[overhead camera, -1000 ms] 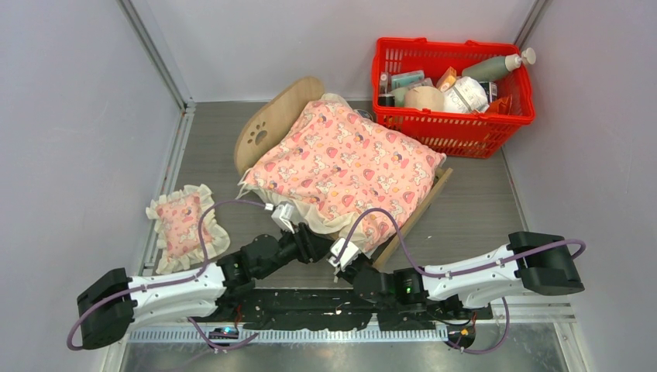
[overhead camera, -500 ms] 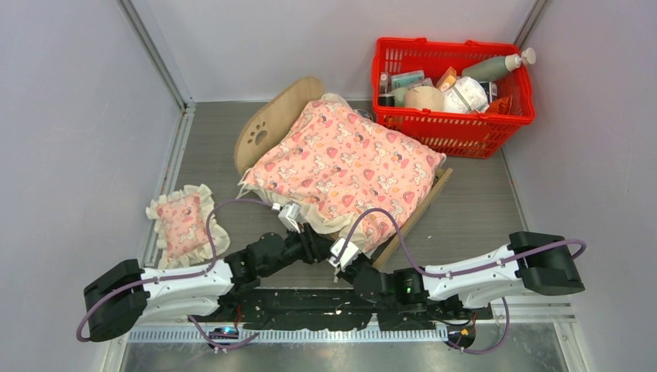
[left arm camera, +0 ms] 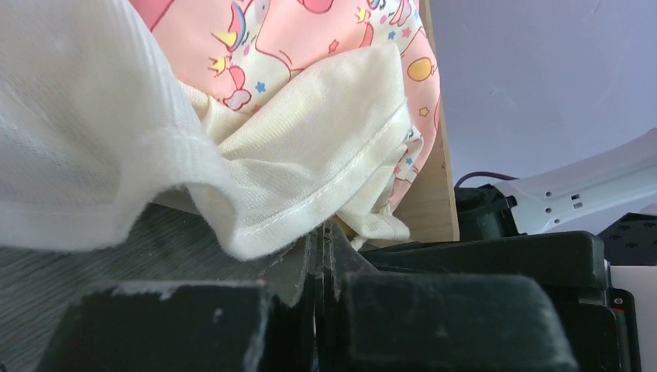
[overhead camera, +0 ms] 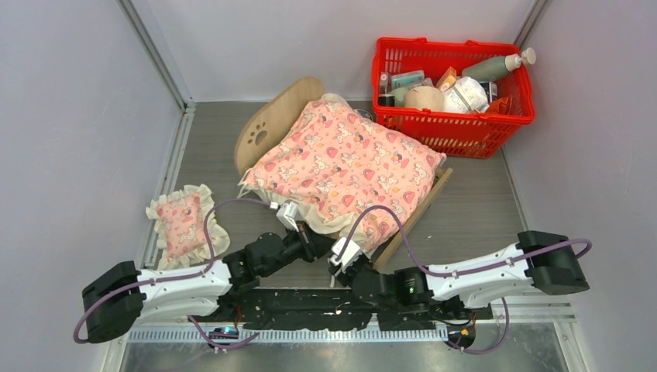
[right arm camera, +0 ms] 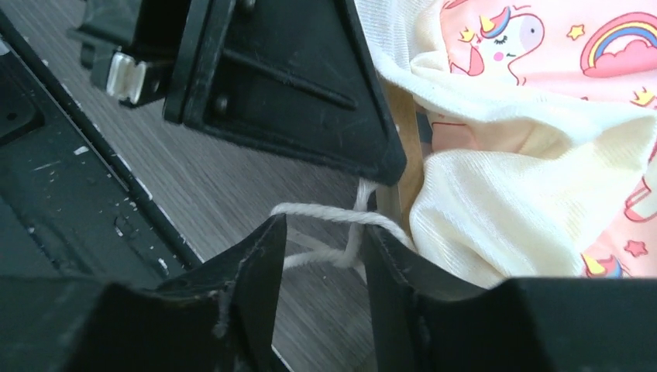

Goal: Set up the pet bed
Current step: Tie the ropes to the bed frame.

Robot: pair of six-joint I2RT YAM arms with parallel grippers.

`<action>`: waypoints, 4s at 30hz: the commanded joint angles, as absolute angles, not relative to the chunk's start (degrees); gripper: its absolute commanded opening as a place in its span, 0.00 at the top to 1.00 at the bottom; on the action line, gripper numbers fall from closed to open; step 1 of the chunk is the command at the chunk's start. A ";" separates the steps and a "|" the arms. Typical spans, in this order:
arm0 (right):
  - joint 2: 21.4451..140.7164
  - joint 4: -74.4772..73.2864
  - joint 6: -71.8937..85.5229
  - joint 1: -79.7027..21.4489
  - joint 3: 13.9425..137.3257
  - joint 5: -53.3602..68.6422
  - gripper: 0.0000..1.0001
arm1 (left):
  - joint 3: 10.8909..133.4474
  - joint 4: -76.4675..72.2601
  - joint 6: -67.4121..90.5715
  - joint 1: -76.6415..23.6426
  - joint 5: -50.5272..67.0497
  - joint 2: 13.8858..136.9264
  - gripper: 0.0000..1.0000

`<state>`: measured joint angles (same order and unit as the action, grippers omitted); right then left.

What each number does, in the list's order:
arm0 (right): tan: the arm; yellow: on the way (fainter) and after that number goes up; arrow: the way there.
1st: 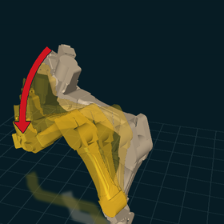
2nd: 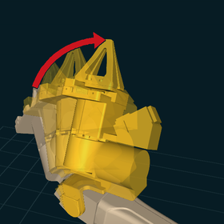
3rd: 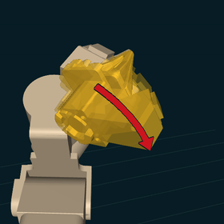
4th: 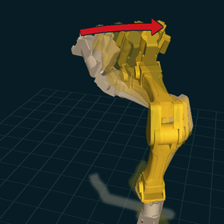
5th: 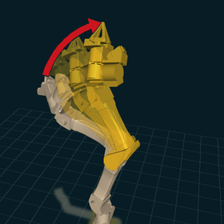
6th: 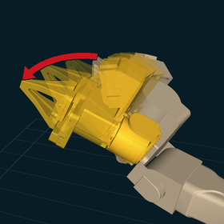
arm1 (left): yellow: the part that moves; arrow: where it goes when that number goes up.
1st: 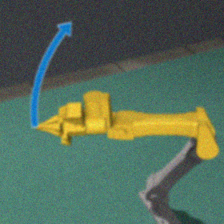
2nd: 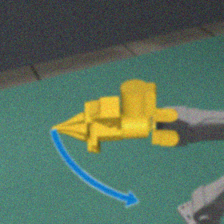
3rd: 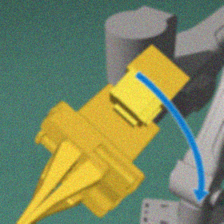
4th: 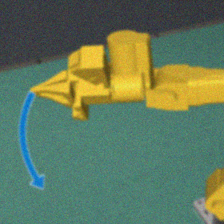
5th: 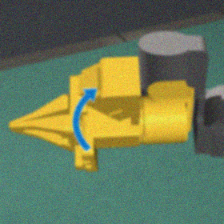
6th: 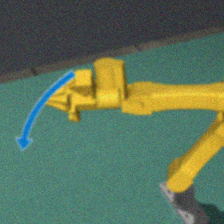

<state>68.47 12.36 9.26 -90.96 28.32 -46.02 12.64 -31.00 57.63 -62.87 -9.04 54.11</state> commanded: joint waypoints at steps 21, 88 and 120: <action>101.65 -59.12 91.22 -101.55 63.92 -65.95 0.45 | 12.62 -29.39 54.53 -62.61 -12.04 49.24 1.00; 61.14 -51.79 71.64 -104.94 45.05 -56.95 0.81 | 13.12 -29.54 51.82 -72.16 -16.50 60.46 1.00; 109.95 -52.03 127.39 -107.10 56.65 -74.27 0.29 | 14.93 -29.60 56.76 -70.68 -11.47 57.78 1.00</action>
<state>109.01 -53.67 116.44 -106.83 56.42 -70.59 12.56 -26.76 56.45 -70.85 -12.38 56.97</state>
